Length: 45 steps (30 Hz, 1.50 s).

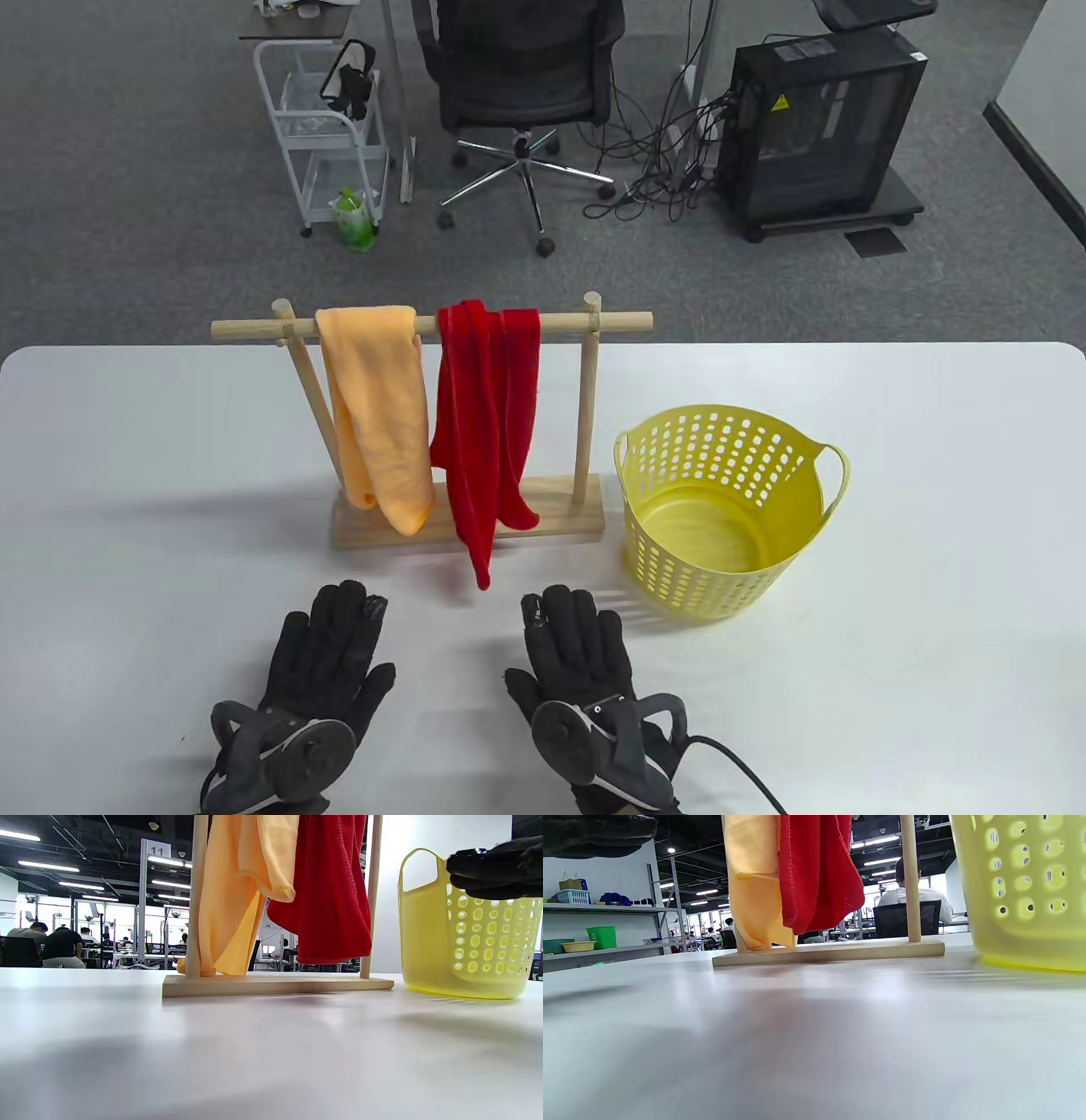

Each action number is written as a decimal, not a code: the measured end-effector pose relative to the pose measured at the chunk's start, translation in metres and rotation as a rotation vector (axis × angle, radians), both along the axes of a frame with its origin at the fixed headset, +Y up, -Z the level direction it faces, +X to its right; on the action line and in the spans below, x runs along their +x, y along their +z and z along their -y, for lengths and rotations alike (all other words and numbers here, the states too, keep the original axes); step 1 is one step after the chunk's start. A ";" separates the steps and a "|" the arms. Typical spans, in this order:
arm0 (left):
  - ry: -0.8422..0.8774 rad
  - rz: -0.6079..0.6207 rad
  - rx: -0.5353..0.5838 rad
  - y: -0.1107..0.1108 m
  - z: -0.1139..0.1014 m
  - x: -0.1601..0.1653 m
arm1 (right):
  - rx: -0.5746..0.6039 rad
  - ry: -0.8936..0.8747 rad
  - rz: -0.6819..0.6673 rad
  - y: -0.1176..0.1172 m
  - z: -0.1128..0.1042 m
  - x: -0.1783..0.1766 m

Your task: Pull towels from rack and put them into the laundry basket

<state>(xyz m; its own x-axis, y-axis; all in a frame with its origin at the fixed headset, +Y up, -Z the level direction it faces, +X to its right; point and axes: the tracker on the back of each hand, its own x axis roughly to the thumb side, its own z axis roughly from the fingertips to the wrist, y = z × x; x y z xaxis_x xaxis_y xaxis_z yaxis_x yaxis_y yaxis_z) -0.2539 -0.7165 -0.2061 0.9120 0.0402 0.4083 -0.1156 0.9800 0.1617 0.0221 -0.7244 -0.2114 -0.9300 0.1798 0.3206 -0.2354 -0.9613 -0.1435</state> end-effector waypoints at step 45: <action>0.152 -0.177 0.299 -0.075 -0.125 -0.035 | -0.059 -0.053 0.017 0.003 -0.005 0.011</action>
